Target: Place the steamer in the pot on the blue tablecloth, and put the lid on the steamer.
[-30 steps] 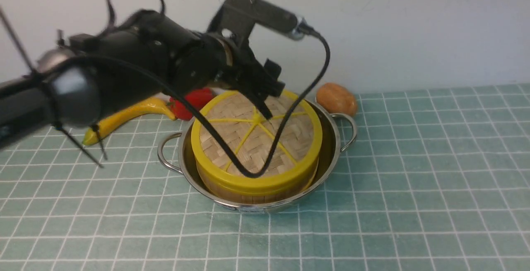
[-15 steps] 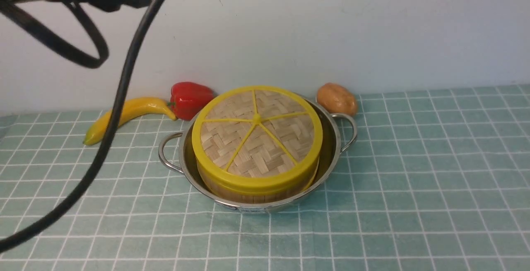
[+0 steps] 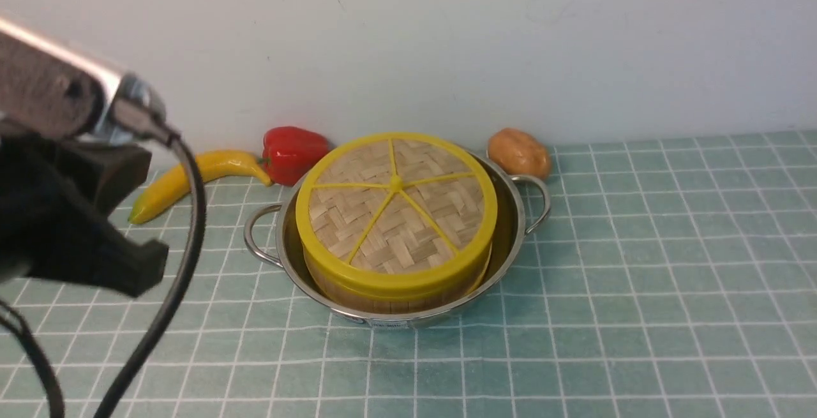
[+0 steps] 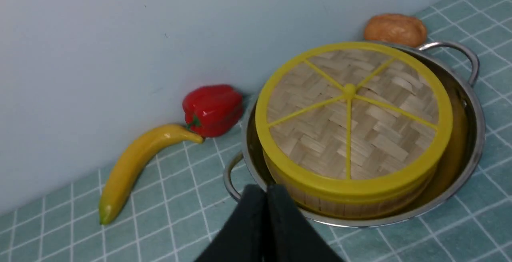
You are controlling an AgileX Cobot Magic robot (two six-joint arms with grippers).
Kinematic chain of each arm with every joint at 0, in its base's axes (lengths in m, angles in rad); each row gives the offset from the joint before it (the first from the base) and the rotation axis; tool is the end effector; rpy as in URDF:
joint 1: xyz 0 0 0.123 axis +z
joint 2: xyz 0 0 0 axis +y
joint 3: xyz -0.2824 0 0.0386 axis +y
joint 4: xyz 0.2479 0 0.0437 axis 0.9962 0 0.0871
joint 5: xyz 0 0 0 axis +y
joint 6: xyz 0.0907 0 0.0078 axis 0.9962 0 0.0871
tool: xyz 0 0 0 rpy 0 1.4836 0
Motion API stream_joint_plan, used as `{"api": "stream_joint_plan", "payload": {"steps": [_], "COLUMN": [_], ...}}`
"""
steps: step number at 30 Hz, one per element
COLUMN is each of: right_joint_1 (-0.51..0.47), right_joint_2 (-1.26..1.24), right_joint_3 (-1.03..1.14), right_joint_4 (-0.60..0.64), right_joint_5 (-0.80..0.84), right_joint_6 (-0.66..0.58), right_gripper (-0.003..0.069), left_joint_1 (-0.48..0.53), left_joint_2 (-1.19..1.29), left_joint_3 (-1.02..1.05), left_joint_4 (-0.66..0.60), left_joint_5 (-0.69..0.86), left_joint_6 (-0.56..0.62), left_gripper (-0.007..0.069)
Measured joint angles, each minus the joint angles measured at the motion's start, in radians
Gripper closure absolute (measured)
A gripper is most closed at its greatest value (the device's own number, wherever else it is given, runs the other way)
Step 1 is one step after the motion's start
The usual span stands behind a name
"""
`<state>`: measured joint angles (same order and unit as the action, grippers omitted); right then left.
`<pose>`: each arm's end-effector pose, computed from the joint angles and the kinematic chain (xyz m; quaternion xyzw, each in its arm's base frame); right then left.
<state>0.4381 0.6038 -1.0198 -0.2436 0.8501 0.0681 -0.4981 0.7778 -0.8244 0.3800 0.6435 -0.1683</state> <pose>0.0823 0.0203 0.4260 -0.1624 0.7962 0.0259 0.5823 0.1418 -0.0540 0.3632 0.2110 0.8235 0.0021 0.5265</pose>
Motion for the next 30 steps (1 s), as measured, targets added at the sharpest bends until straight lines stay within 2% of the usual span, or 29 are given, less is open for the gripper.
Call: {"api": "stream_joint_plan", "payload": {"steps": [6, 11, 27, 29, 30], "right_joint_1": [0.000, 0.000, 0.000, 0.000, 0.000], "right_joint_2": [-0.103, -0.108, -0.108, -0.108, -0.108], "right_joint_3": [0.223, 0.297, 0.327, 0.327, 0.327], "right_joint_4": [-0.117, -0.123, 0.073, 0.080, 0.089], "right_joint_5": [-0.062, -0.065, -0.066, -0.068, -0.068], "right_joint_6": [0.094, 0.111, 0.136, 0.136, 0.136], "right_gripper": [0.0616, 0.0610, 0.0570, 0.0567, 0.0562], "left_joint_1": [0.000, 0.000, 0.001, 0.008, 0.044], "left_joint_2": [-0.156, -0.220, -0.252, -0.267, -0.296], "left_joint_3": [0.161, 0.215, 0.222, 0.224, 0.225], "left_joint_4": [-0.005, -0.015, -0.031, -0.026, -0.004], "left_joint_5": [-0.065, -0.065, -0.064, -0.064, -0.065], "left_joint_6": [-0.081, -0.128, -0.140, -0.131, -0.105], "left_gripper": [0.0647, 0.0647, 0.0623, 0.0622, 0.0615]}}
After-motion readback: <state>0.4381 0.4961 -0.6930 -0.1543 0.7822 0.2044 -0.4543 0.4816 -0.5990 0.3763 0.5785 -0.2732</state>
